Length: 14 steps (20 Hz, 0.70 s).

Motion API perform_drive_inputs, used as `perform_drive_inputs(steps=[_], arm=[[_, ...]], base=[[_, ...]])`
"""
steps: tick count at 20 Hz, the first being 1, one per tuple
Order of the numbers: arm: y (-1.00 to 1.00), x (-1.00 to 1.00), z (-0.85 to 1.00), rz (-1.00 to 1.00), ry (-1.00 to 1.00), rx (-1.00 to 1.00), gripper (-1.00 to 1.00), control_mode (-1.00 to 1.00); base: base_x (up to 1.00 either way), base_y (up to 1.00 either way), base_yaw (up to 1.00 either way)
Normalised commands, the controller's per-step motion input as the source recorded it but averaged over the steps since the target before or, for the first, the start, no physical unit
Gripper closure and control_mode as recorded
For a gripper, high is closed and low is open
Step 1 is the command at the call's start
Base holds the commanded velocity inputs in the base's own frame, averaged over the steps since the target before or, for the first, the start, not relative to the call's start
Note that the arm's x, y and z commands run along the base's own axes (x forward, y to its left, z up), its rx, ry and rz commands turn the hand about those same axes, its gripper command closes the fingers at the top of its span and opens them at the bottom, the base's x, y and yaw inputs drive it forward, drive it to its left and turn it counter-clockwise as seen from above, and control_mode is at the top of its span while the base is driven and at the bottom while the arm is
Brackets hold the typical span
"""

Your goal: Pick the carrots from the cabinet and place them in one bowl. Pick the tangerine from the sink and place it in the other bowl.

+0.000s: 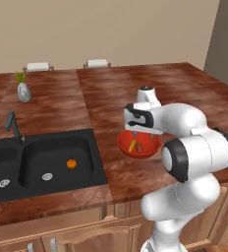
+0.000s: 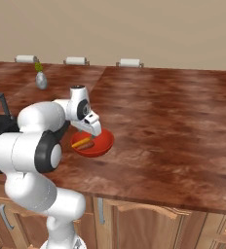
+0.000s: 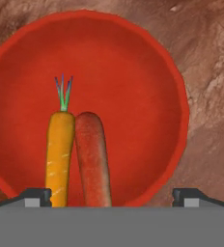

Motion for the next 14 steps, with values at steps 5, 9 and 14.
perform_drive_inputs(steps=[5, 9, 14], arm=[[0.0, -0.18, 0.16, 0.06, 0.1, 0.0, -1.0, -1.0], [0.02, -0.19, 0.16, 0.07, 0.1, 0.0, -1.0, -1.0], [0.08, -0.22, 0.09, 0.03, 0.17, 0.0, -1.0, -1.0]], base=[[0.0, 0.0, 0.0], [0.0, 0.0, 0.0], [0.0, 0.0, 0.0]])
